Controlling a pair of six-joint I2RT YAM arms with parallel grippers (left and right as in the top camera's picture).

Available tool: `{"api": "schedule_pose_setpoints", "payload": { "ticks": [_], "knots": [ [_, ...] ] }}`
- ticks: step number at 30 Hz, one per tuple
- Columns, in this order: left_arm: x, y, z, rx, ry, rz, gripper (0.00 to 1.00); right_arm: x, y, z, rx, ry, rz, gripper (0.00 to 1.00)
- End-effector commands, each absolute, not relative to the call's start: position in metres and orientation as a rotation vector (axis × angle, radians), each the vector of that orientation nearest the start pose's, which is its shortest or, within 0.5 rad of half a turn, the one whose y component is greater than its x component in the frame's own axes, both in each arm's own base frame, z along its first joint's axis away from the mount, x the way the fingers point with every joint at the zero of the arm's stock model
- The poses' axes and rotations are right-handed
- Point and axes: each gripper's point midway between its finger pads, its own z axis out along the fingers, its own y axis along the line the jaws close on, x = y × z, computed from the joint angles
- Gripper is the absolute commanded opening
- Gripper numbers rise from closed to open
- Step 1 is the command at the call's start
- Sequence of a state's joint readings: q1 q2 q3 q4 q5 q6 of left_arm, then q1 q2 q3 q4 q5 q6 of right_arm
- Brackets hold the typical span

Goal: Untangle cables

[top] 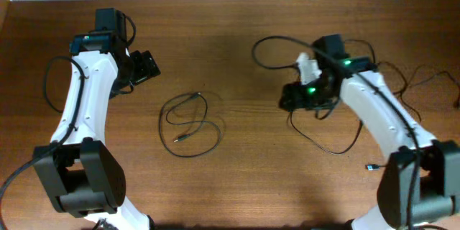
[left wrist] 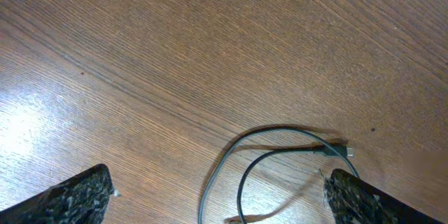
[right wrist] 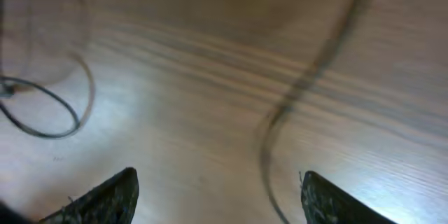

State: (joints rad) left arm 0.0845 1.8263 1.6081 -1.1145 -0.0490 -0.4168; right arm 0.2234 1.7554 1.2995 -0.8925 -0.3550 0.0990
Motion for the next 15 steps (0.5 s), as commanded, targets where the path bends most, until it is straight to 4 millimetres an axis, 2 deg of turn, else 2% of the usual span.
{"api": "schedule_pose_setpoints", "payload": {
  "ticks": [1,3,5,7,8,10,12,14,15],
  "knots": [
    [0.397,0.041,0.135,-0.752,2.802,-0.001,0.99,0.335,0.189,0.077,-0.295,2.908,0.703,0.74],
    [0.397,0.041,0.135,-0.752,2.802,-0.001,0.99,0.337,0.223,0.074,-0.322,2.862,0.741,0.74],
    [0.397,0.041,0.135,-0.752,2.802,0.0,0.99,0.33,0.271,0.077,-0.482,2.771,0.838,0.75],
    [0.397,0.042,0.135,-0.753,2.801,0.0,0.99,0.322,0.301,0.081,-0.602,2.696,0.869,0.75],
    [0.398,0.042,0.135,-0.752,2.798,0.0,0.99,0.311,0.329,0.088,-0.769,2.591,0.888,0.75],
    [0.398,0.042,0.135,-0.752,2.798,-0.001,0.99,0.294,0.363,0.097,-0.964,2.444,0.905,0.77],
    [0.398,0.042,0.135,-0.753,2.797,-0.001,0.99,0.284,0.388,0.104,-1.087,2.311,0.863,0.81],
    [0.399,0.042,0.135,-0.754,2.794,-0.001,0.99,0.289,0.401,0.105,-1.087,2.239,0.724,0.86],
    [0.399,0.043,0.135,-0.766,2.791,0.0,0.99,0.291,0.407,0.104,-1.08,2.213,0.684,0.93]
  ]
}}
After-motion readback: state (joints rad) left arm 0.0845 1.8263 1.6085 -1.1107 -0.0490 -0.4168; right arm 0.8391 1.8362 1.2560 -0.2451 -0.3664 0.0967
